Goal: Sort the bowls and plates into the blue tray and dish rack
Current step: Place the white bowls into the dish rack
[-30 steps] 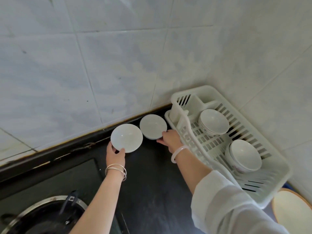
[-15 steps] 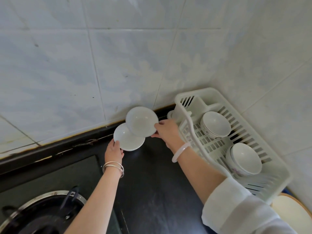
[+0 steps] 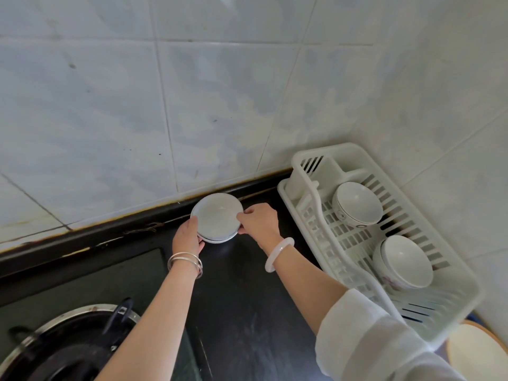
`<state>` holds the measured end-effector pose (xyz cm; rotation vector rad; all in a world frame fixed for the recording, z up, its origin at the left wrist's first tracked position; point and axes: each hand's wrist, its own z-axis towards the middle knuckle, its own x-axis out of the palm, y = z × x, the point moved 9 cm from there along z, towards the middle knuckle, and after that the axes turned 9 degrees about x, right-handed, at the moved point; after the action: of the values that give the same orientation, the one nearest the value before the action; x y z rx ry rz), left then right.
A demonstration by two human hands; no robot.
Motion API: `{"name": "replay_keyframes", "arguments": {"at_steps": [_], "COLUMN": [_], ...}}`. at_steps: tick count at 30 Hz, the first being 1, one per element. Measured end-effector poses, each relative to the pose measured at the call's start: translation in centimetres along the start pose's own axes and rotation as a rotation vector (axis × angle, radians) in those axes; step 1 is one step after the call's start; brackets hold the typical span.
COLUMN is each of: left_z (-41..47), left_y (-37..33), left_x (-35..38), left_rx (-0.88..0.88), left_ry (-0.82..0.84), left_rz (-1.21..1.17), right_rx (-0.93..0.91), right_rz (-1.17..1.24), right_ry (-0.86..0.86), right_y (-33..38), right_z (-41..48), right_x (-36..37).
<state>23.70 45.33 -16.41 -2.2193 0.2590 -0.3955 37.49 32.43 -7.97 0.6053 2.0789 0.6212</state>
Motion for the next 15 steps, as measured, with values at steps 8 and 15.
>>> {"name": "replay_keyframes", "arguments": {"at_steps": [8, 15], "left_z": [0.4, -1.6], "left_y": [-0.6, -1.2], "left_x": [0.2, 1.0], "left_rx": [0.035, 0.025], "left_ry": [0.035, 0.059], "left_rz": [0.042, 0.062], "right_rx": [0.09, 0.148], "right_rz": [0.126, 0.422], "right_ry": [0.143, 0.168], "right_y": [-1.3, -3.1], "right_z": [0.9, -0.1], "right_x": [1.5, 1.2]}}
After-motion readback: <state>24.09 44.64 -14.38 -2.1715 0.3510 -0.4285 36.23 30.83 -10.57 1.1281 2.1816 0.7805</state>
